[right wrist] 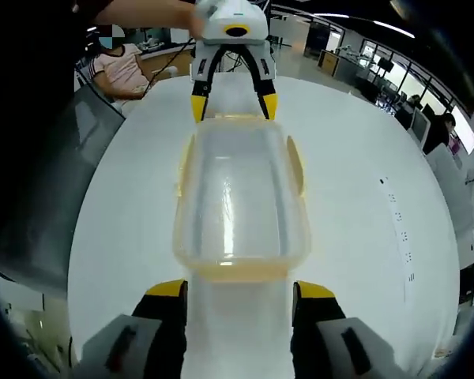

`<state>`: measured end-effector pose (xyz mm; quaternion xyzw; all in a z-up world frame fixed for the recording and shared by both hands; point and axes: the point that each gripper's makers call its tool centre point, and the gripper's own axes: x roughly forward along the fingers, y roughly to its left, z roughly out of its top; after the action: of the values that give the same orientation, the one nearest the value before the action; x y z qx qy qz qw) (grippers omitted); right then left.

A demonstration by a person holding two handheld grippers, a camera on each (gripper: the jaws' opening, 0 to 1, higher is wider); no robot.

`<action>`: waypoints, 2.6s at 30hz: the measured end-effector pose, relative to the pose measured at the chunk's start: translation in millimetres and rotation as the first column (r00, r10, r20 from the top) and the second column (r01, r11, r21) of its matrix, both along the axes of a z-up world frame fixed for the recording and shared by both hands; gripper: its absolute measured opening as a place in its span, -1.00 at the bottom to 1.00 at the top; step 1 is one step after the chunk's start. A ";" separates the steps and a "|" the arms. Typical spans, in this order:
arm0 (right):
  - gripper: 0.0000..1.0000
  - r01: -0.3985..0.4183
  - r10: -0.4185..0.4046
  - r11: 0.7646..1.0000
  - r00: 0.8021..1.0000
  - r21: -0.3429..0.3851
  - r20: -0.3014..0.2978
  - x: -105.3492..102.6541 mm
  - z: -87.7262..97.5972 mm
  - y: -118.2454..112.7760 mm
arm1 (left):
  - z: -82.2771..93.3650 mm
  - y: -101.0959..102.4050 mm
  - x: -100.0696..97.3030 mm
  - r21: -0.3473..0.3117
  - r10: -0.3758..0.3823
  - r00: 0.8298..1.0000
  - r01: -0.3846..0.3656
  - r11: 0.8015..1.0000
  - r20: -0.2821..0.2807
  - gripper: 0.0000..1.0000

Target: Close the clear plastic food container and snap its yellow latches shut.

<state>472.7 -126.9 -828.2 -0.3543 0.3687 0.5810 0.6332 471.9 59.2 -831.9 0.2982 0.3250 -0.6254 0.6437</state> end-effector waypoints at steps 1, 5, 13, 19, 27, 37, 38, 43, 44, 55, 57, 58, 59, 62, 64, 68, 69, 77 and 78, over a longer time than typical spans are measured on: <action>-0.01 0.000 0.000 1.000 1.000 0.009 -0.009 -1.1 3.6 -0.9 | 3.7 -1.4 -2.5 -0.017 0.002 1.000 -0.002 1.000 -0.007 0.20; -0.06 0.034 -0.031 0.996 0.999 0.085 -0.036 -3.0 19.8 3.6 | 16.7 1.1 -2.7 -0.053 0.027 1.000 -0.026 0.998 0.009 0.17; -0.21 0.082 -0.071 0.963 0.996 0.256 -0.051 -7.1 42.7 20.4 | 47.8 -16.6 7.0 -0.283 0.171 0.981 -0.189 0.940 -0.089 0.13; -0.32 0.086 -0.081 0.958 0.996 0.273 -0.032 -3.8 48.0 24.3 | 45.0 -19.3 -0.1 -0.274 0.156 0.985 -0.170 0.946 -0.070 0.04; -0.37 0.041 -0.040 0.964 0.999 0.264 -0.008 -4.9 39.9 47.3 | 49.6 -36.7 0.9 -0.289 0.129 0.990 -0.139 0.947 -0.054 -0.03; -0.37 -0.006 0.010 0.967 1.000 0.256 -0.013 -10.2 33.4 79.0 | 44.3 -64.7 0.3 -0.279 0.070 0.997 -0.075 0.957 -0.027 -0.06; -0.38 -0.011 0.015 0.967 1.000 0.255 -0.012 -10.6 33.2 80.8 | 44.6 -66.6 0.9 -0.284 0.071 0.997 -0.077 0.956 -0.030 -0.07; -0.40 -0.022 0.024 0.966 1.000 0.256 -0.005 -7.9 33.6 90.5 | 42.6 -76.5 4.4 -0.293 0.072 0.997 -0.079 0.953 -0.033 -0.12; -0.40 -0.025 0.027 0.966 1.000 0.256 -0.005 -7.2 33.3 92.2 | 42.6 -77.2 4.4 -0.294 0.071 0.997 -0.078 0.953 -0.035 -0.13; -0.36 -0.041 0.041 0.967 0.999 0.250 0.005 2.2 34.0 97.6 | 40.9 -86.7 3.8 -0.301 0.052 0.998 -0.062 0.951 -0.042 -0.17; -0.34 -0.043 0.044 0.967 0.999 0.249 0.003 3.7 34.0 99.0 | 38.7 -89.2 1.3 -0.297 0.047 0.998 -0.057 0.953 -0.042 -0.17; -0.34 -0.046 0.047 0.968 0.999 0.247 0.004 4.6 33.2 99.6 | 38.0 -90.3 0.8 -0.296 0.046 0.998 -0.056 0.954 -0.041 -0.17; -0.33 -0.047 0.047 0.968 0.999 0.245 0.005 5.7 32.8 100.1 | 37.2 -92.7 -0.7 -0.295 0.043 0.998 -0.053 0.954 -0.041 -0.16; -0.27 -0.038 0.041 0.968 0.999 0.249 -0.004 10.1 32.2 102.8 | 38.1 -99.2 -7.3 -0.298 0.031 0.999 -0.040 0.954 -0.036 -0.13; -0.24 -0.038 0.041 0.968 0.999 0.248 -0.007 12.2 32.1 103.7 | 37.9 -102.3 -11.5 -0.295 0.020 1.000 -0.026 0.955 -0.022 -0.13; -0.13 -0.041 0.046 0.971 0.999 0.234 -0.019 16.4 29.4 104.7 | 36.1 -104.0 -16.6 -0.291 0.023 1.000 -0.025 0.956 -0.012 -0.12; -0.11 -0.044 0.051 0.972 0.998 0.230 -0.024 17.0 28.8 105.2 | 35.5 -104.5 -17.9 -0.287 0.021 1.000 -0.021 0.958 -0.004 -0.11; -0.01 -0.056 0.070 0.976 0.996 0.211 -0.058 17.7 24.4 105.7 | 36.0 -106.0 -22.1 -0.280 0.027 0.999 -0.013 0.960 0.045 -0.07; 0.00 -0.054 0.068 0.976 0.996 0.212 -0.060 17.6 24.9 105.4 | 36.4 -106.1 -22.8 -0.282 0.027 0.999 -0.013 0.959 0.046 -0.07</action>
<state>490.3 -21.5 -803.4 -0.2770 0.3155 0.6475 0.6360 449.1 -46.9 -795.5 0.2158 0.2197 -0.6512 0.6936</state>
